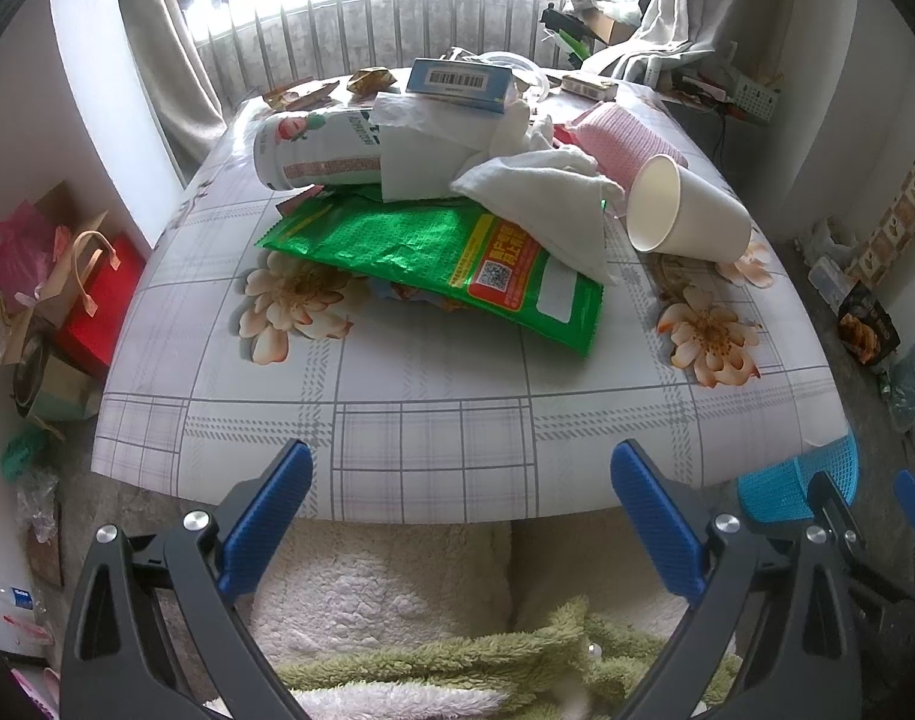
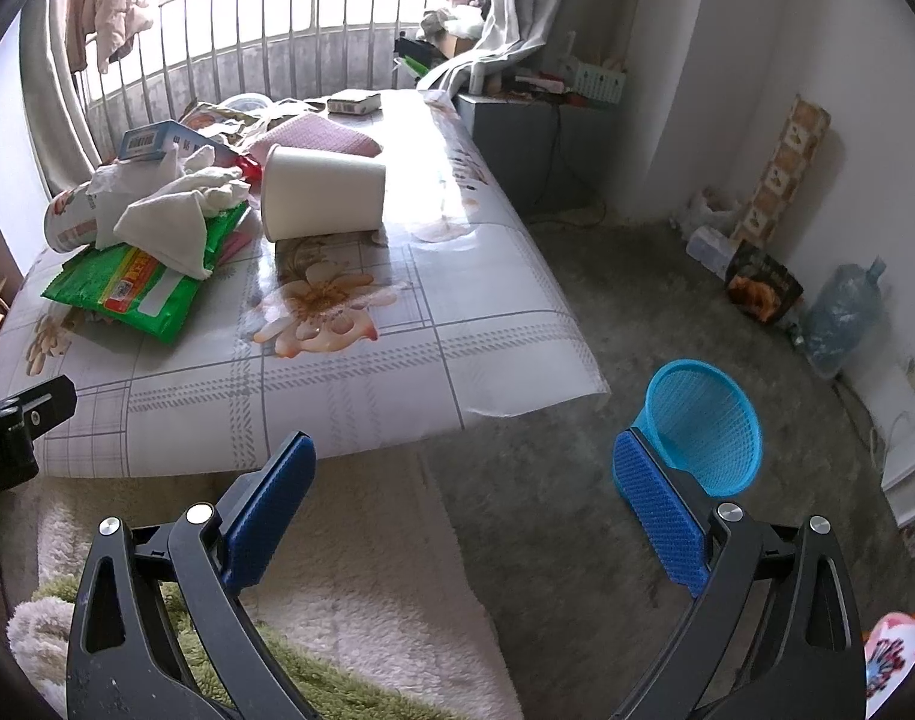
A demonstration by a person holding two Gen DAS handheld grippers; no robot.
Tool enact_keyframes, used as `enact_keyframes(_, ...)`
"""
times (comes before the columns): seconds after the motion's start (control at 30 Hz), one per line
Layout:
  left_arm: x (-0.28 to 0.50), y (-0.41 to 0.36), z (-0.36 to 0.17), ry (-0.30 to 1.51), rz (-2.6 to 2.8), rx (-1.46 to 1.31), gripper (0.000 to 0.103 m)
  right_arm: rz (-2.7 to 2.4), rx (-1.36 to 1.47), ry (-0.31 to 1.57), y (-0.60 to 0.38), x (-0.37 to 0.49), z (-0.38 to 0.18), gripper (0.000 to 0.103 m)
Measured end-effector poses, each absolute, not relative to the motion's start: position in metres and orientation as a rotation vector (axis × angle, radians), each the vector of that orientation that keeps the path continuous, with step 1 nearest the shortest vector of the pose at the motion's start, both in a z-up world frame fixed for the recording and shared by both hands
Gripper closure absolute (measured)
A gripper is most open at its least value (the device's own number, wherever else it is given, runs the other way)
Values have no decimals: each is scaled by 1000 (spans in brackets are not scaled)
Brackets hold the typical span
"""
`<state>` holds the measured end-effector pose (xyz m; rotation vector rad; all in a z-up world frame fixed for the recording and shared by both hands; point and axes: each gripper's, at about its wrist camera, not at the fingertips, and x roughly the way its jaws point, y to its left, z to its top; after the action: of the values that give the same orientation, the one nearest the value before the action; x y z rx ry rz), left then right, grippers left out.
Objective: Collect trash
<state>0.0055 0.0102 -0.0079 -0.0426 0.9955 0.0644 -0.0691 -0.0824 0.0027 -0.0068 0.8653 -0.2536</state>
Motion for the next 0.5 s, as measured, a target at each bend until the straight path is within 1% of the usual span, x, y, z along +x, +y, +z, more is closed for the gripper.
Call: enact_keyframes(0.5, 5, 10, -7, 996, 64, -40, 6, -241, 1, 875, -82, -67, 0, 8)
